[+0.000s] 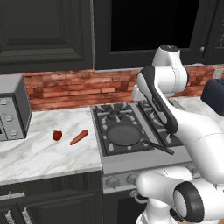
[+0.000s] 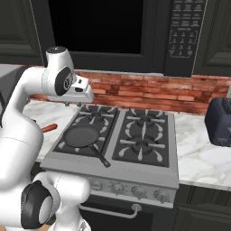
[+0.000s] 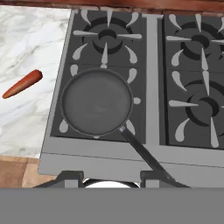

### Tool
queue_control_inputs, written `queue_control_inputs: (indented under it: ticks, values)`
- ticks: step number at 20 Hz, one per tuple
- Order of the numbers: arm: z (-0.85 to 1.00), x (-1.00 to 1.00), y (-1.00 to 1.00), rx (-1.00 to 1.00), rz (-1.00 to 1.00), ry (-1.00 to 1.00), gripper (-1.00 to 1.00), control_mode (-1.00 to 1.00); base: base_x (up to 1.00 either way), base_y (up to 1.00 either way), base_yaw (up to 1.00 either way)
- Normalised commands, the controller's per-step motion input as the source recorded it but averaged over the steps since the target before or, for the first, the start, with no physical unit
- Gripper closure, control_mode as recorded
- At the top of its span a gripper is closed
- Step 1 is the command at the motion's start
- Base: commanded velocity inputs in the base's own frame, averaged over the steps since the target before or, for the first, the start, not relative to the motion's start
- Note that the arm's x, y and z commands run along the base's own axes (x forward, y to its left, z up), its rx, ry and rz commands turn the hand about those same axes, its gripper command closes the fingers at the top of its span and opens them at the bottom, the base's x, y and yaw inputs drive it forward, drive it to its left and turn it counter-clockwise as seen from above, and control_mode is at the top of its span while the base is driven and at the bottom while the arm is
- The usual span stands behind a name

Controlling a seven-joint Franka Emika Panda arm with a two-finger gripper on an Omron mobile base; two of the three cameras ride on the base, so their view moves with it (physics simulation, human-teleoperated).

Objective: Put the bell pepper and carrot in the pan. Then turn on the front left burner and set the heat to medium.

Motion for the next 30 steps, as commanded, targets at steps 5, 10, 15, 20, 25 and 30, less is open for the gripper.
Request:
queue_control_inputs:
  ticks: [5,10,15,20,25,30]
  values:
    - [0.00,0.00,0.00,0.00,0.00,-0.01,-1.00,-1.00,0.00,0.00,0.00]
    - [0.00,0.00,0.00,0.00,0.00,0.00,-1.00,-1.00,0.00,0.00,0.00]
    - [0.00,-0.07,0.01,0.00,0.00,0.02,-1.00,-1.00,0.00,0.00,0.00]
    - [-0.01,-0.20,0.05,0.00,0.00,0.16,-1.00,-1.00,0.00,0.00,0.00]
    - [-0.09,-0.28,0.01,0.00,0.00,0.15,-1.00,-1.00,0.00,0.00,0.00]
    - [-0.03,-0.46,0.00,0.00,0.00,0.01,-1.00,-1.00,0.00,0.00,0.00]
